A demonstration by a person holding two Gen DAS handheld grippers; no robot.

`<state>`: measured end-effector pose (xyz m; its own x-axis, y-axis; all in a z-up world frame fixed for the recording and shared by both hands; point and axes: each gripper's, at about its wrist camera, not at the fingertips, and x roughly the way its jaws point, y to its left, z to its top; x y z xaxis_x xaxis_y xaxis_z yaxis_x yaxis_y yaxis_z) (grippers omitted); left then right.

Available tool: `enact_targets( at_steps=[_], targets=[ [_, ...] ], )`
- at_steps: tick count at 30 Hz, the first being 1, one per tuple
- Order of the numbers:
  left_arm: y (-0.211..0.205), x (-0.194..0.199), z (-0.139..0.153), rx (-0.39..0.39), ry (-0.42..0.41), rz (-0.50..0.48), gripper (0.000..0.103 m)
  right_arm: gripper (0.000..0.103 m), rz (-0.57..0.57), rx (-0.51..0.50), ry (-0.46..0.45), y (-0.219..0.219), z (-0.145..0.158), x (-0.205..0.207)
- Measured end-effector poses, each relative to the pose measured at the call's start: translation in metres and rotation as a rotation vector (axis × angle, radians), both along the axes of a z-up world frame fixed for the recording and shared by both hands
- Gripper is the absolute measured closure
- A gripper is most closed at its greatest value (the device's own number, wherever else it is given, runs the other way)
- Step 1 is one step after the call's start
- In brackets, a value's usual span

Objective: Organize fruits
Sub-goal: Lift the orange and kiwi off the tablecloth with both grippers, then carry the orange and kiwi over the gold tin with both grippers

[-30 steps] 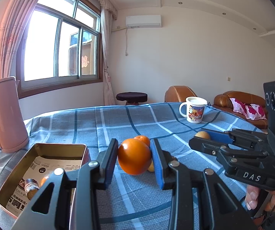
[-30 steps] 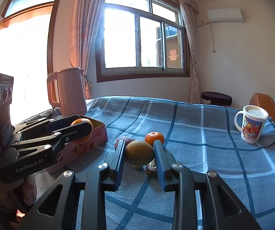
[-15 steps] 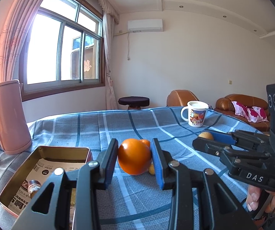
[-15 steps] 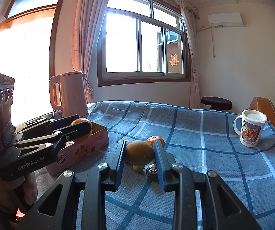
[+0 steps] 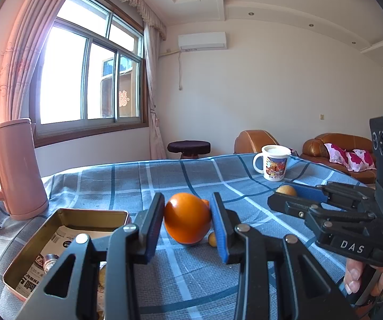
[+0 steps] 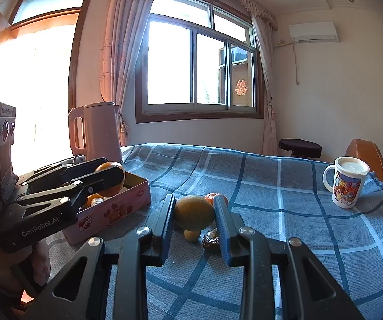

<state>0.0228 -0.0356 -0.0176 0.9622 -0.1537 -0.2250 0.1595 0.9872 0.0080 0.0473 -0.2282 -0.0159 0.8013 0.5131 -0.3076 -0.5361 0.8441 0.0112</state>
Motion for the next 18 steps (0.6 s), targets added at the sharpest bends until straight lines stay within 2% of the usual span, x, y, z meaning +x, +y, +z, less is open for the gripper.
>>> enact_targets(
  at_steps=[11, 18],
  targets=[
    [0.003, -0.001, 0.000, -0.004, 0.005, 0.004, 0.066, 0.071, 0.002, -0.007, 0.006, 0.005, -0.001, 0.003],
    [0.024, 0.001, -0.002, -0.015, 0.038, 0.057, 0.066, 0.071, 0.041, -0.013, 0.039, 0.024, -0.001, 0.012]
  ],
)
